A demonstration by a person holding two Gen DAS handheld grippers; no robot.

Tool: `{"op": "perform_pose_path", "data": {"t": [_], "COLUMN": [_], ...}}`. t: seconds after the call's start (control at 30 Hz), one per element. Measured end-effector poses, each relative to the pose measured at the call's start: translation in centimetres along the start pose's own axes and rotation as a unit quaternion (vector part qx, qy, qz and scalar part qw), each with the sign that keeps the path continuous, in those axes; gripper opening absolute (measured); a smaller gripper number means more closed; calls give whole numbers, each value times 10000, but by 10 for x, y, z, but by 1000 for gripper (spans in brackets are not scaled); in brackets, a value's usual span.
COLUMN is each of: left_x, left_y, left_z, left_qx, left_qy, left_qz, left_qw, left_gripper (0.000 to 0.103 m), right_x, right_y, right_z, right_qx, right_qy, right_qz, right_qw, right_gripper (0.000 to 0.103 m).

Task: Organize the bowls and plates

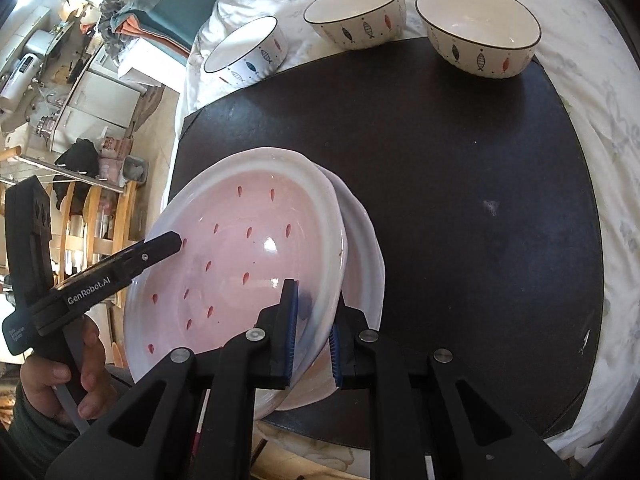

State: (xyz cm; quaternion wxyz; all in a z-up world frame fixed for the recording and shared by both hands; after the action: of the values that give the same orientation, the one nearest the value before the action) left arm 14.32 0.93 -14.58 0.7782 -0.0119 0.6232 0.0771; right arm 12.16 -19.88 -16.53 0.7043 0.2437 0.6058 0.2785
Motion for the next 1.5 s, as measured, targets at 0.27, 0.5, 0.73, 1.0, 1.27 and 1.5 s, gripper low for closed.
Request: {"op": "perform_pose_path", "data": {"t": [0.27,0.5,0.73,1.0,1.27,1.5], "left_x": [17,17,17,16,18,18], "left_y": [-10,-12,-16,-14,-13,-12], "left_z": [-12,-13,-15,-16,-14,-15], "left_qx": [439,580,889,940,934,923], "left_qy": [59,-92,-247,-297,-283,-272], "left_qz": [278,500,715,758,776,770], "left_qw": [9986,9970,9932,9922,9922,9924], "left_gripper": [33,33,35,35,35,35], "right_x": [9,14,15,16,6,3], "right_y": [-10,-13,-10,-3,-11,-13], "right_z": [-3,-6,-11,-13,-12,-10], "right_qx": [152,173,136,65,369,377], "right_qy": [171,284,417,673,639,631], "right_qz": [-159,-197,-228,-373,-128,-124], "right_qw": [9996,9993,9988,9970,9972,9972], "right_gripper": [17,18,20,22,22,22]}}
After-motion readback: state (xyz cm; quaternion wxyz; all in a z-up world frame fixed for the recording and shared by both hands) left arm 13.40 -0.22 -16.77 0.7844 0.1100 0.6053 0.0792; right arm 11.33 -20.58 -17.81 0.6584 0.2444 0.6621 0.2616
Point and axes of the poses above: each gripper's, at about its wrist camera, not at the fingertips, and x roughly the way its jaws point, y to its left, z to its top, the point moved 5 cm from there along x, roughly the way its jaws point, and after that the axes turned 15 degrees about z, right-handed, at the moved point
